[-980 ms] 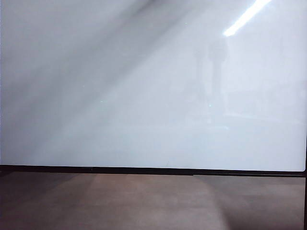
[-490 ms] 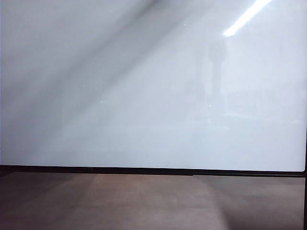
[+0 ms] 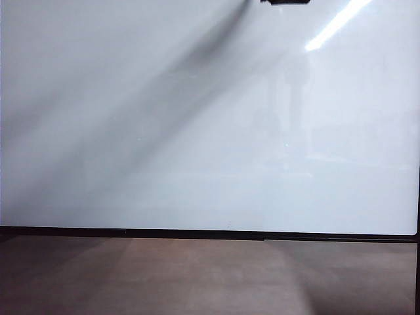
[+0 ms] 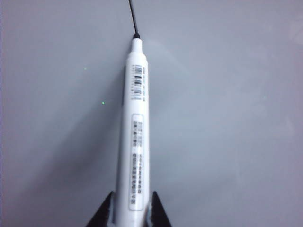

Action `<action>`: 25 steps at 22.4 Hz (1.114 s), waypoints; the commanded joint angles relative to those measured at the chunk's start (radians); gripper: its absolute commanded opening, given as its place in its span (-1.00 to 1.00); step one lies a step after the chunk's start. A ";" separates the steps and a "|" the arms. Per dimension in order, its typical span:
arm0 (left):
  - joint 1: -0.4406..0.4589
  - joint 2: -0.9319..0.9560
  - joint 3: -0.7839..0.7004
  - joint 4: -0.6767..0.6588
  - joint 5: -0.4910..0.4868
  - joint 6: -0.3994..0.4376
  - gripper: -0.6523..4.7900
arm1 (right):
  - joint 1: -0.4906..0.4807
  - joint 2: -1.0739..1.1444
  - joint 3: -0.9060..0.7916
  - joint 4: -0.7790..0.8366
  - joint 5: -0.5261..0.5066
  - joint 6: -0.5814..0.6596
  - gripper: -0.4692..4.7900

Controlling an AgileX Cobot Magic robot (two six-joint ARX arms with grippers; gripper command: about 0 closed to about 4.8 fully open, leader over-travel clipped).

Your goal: Reach to the right to find the marker pen, pick it up, and write the number 17 on the whiteboard.

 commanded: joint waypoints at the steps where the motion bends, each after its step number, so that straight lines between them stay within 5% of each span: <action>1: 0.000 0.001 0.005 0.016 0.000 0.002 -0.78 | 0.025 -0.031 0.006 0.047 0.017 0.001 -0.84; 6: 0.000 0.001 0.005 0.020 0.000 0.002 -0.78 | 0.069 -0.130 0.006 0.113 0.050 -0.126 -0.84; 12: 0.000 0.000 0.005 0.037 0.000 0.002 -0.78 | -0.010 -0.097 0.105 0.098 0.013 -0.125 -0.84; 25: 0.000 0.000 0.005 0.042 0.000 0.002 -0.78 | -0.023 -0.046 0.154 0.083 -0.018 -0.123 -0.84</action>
